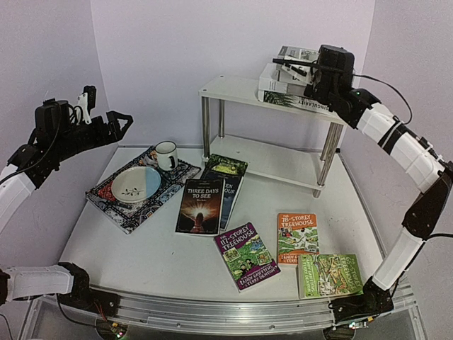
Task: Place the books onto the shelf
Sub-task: Adjust the book at the book pile on the shelf.
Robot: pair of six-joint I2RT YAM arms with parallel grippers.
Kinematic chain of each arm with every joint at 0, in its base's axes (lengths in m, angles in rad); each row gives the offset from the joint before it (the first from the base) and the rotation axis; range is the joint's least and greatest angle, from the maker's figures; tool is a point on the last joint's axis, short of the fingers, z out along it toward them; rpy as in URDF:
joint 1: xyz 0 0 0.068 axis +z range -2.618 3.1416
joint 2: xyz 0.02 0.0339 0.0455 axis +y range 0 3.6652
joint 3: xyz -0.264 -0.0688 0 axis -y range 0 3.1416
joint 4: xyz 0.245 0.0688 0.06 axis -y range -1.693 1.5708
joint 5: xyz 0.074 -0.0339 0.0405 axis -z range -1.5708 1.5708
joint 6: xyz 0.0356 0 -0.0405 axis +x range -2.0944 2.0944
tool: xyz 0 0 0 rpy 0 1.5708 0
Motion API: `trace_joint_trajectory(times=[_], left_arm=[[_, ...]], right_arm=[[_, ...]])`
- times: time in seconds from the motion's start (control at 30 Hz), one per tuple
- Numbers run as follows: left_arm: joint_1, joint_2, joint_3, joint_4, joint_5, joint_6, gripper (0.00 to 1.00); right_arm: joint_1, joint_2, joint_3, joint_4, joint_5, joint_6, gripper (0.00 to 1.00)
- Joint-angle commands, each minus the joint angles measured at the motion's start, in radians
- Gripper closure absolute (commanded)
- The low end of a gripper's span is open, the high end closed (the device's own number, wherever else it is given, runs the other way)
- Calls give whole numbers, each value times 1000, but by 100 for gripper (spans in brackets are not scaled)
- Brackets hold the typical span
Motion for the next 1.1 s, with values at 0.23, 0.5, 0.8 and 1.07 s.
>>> trace_joint_trajectory(times=[0.23, 0.5, 0.8, 1.07], left_arm=[[3, 11, 9, 30, 7, -2, 0], [4, 15, 13, 30, 6, 0, 0], [4, 15, 9, 30, 4, -3, 0], [4, 24, 11, 30, 7, -5, 0]], right_arm=[[1, 11, -7, -91, 14, 54, 2], [1, 46, 116, -91, -5, 2, 2], [23, 29, 129, -92, -25, 13, 2], [58, -25, 74, -98, -26, 37, 2]])
